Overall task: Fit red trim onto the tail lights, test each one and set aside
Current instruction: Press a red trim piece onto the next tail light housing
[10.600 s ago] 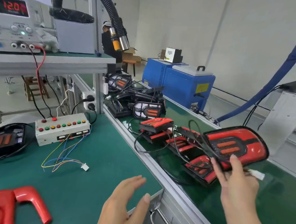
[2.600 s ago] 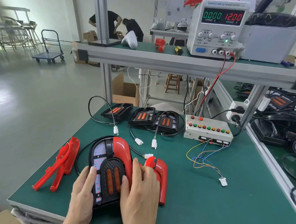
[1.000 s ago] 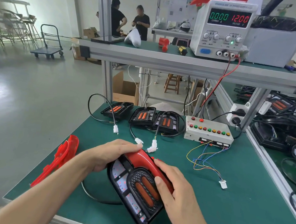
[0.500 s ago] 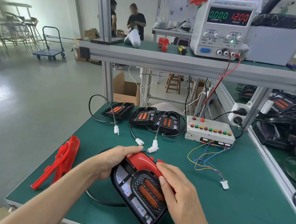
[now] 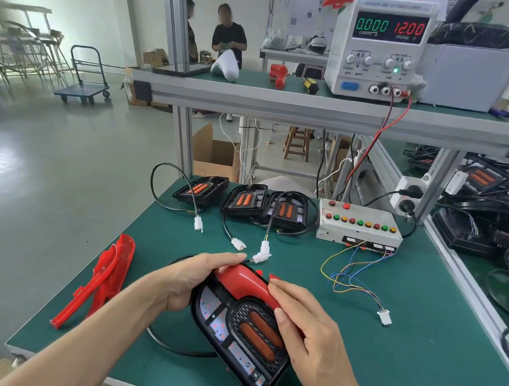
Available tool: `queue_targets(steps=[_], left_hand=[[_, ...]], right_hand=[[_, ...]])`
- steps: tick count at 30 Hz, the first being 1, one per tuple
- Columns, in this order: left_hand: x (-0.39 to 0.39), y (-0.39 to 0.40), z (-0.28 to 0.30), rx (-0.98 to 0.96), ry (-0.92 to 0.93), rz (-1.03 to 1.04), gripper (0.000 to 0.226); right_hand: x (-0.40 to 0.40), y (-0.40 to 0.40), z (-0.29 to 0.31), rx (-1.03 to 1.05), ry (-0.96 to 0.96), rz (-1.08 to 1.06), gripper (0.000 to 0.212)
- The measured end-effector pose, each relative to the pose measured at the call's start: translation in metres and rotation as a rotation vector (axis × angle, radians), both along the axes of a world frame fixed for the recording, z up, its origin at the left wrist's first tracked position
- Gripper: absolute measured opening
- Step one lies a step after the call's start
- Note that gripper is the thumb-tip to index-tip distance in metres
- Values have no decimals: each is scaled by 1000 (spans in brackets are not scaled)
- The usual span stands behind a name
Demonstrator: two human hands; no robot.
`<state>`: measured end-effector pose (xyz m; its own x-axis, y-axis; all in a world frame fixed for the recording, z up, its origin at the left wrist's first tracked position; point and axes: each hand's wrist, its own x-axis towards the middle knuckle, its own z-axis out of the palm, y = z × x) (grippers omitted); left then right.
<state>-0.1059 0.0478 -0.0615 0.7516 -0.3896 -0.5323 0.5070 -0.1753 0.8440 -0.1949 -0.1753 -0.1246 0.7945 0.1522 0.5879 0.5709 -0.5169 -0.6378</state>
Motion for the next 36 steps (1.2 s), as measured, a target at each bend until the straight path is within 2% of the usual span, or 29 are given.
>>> queue_targets(steps=[6, 11, 16, 21, 26, 31, 36], left_hand=[[-3, -1, 0, -15, -15, -4, 57], [-3, 0, -1, -27, 7, 8, 51], [1, 2, -4, -45, 26, 29, 62], [2, 2, -7, -14, 4, 30, 60], [-2, 5, -6, -56, -10, 21, 55], [-5, 11, -6, -97, -103, -76, 64], [-6, 11, -11, -88, -228, -59, 60]], right_hand=[[4, -2, -4, 35, 40, 16, 34], [6, -1, -5, 93, 113, 21, 33], [7, 1, -1, 168, 169, 40, 33], [8, 1, -4, 127, 159, 1, 33], [7, 5, -5, 31, 29, -62, 36], [7, 3, -7, -12, -10, -128, 38], [8, 1, -8, 4, 23, -127, 38]])
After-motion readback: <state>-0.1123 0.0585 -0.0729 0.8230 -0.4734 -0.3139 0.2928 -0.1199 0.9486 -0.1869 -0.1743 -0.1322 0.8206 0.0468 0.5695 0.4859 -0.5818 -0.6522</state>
